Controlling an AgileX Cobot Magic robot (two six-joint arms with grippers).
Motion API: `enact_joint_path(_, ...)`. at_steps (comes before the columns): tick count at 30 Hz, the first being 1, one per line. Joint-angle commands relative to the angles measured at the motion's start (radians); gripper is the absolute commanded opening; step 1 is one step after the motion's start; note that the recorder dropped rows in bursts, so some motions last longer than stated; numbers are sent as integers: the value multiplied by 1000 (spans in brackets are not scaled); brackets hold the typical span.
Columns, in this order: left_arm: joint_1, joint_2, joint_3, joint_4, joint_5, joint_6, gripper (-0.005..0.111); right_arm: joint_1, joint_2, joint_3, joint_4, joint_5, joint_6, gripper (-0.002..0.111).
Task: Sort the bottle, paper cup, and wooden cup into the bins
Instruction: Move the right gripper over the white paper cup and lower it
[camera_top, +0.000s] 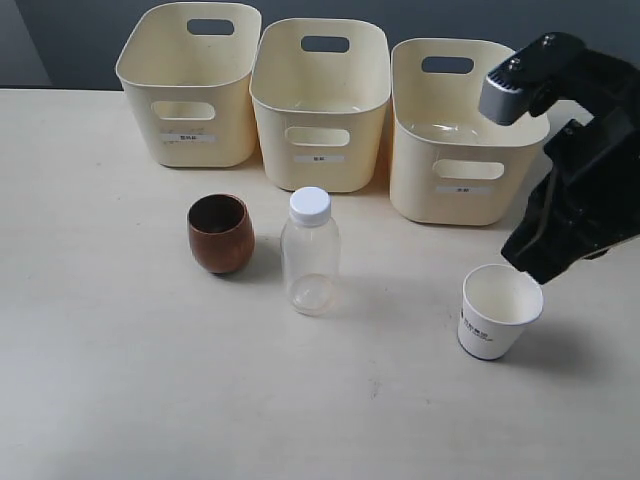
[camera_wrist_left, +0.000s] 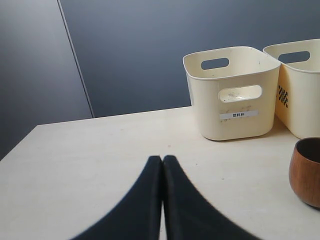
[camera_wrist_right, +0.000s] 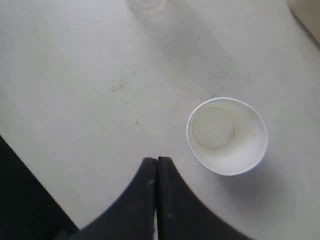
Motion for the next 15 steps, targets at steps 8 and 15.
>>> enact_joint_path(8, 0, -5, 2, 0, -7, -2, 0, 0, 142, -7, 6, -35, -9, -1)
enact_joint_path(15, 0, -5, 2, 0, -7, -2, 0, 0, 214, -7, 4, -64, -9, -1)
